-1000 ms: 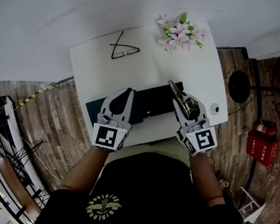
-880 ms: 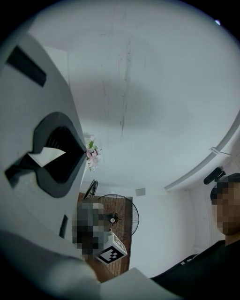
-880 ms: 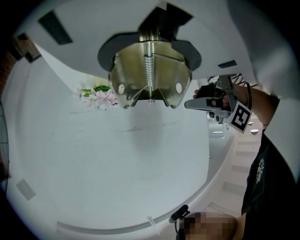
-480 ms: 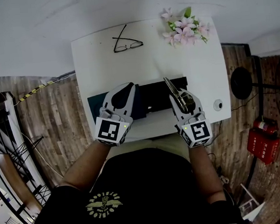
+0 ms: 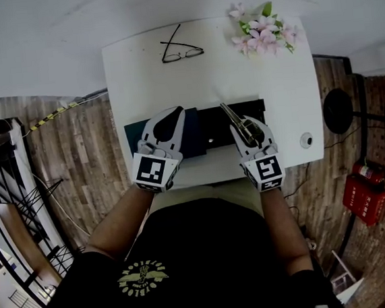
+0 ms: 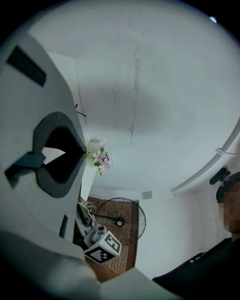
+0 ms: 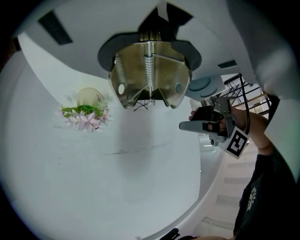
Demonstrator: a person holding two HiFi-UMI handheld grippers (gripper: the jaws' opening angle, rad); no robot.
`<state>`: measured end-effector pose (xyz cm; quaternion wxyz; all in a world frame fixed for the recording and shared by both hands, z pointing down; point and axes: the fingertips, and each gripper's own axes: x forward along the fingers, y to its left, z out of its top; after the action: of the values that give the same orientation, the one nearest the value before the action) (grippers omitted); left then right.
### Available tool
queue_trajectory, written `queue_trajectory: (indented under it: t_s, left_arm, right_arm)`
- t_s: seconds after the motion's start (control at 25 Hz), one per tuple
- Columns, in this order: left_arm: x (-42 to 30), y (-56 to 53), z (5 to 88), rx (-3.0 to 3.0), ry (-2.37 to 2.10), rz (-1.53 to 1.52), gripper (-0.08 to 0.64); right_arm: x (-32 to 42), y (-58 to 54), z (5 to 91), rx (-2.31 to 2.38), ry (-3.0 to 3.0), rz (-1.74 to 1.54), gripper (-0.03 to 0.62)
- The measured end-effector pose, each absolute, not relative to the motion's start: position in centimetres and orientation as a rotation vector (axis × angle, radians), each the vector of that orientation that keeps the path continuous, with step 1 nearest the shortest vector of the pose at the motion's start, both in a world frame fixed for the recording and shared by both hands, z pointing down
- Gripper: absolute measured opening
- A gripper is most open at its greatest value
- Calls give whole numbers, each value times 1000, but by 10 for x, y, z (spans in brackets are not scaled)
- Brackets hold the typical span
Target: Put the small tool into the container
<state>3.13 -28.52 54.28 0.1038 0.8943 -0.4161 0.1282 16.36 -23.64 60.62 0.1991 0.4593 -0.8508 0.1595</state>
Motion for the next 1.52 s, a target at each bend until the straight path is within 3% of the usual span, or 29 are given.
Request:
queue_trajectory:
  t_s: [1.52]
  left_arm:
    - [42, -266, 588, 2534, -1193, 434, 8]
  right_arm:
    - [136, -232, 702, 788, -2118, 335, 148]
